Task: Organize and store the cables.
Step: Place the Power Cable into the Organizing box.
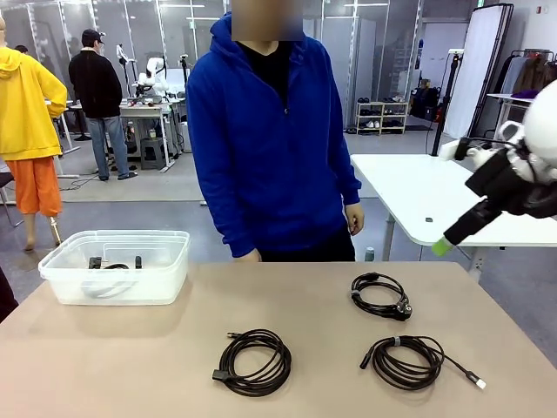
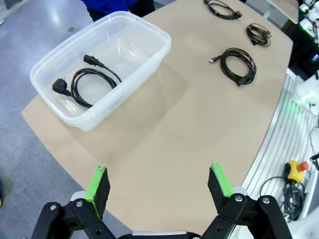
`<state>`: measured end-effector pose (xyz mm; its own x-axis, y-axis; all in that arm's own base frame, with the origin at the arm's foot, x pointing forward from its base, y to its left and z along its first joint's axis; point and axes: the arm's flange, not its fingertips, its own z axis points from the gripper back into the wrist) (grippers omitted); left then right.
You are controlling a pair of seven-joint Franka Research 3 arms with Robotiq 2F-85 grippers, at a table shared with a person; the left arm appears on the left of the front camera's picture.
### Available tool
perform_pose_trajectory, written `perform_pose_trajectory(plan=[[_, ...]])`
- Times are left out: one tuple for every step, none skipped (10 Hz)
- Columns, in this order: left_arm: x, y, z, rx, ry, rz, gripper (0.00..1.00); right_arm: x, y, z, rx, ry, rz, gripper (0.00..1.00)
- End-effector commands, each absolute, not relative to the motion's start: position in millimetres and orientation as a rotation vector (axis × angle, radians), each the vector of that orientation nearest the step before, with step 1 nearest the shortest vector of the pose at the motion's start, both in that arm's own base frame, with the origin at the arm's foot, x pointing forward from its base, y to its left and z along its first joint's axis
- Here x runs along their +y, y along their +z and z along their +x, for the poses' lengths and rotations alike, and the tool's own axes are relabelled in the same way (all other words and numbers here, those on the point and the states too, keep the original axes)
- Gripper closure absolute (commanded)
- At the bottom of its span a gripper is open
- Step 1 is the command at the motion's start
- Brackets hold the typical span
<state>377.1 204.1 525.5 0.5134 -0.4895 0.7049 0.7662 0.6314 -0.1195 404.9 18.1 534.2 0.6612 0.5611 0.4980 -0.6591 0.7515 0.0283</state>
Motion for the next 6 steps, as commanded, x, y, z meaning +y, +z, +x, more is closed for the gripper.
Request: perform_pose_trajectory(plan=[[203, 527, 375, -0.687, -0.789, -0.44, 0.0, 29, 543, 415, -0.48, 0.663, 0.204, 0.0], [203, 527, 375, -0.687, -0.789, -0.44, 0.0, 34, 542, 423, -0.482, 0.657, 0.207, 0.0], [203, 527, 375, -0.687, -0.789, -0.44, 0.0, 43, 540, 433, -0.475, 0.616, 0.21, 0.0], [203, 527, 375, -0.687, -0.789, -0.44, 0.0, 57, 534, 451, -0.465, 0.553, 0.187, 0.0], [203, 527, 375, -0.687, -0.789, -0.44, 0.0, 71, 524, 468, -0.454, 0.507, 0.164, 0.0], [203, 527, 375, -0.687, -0.789, -0.44, 0.0, 80, 512, 484, -0.448, 0.476, 0.182, 0.0]])
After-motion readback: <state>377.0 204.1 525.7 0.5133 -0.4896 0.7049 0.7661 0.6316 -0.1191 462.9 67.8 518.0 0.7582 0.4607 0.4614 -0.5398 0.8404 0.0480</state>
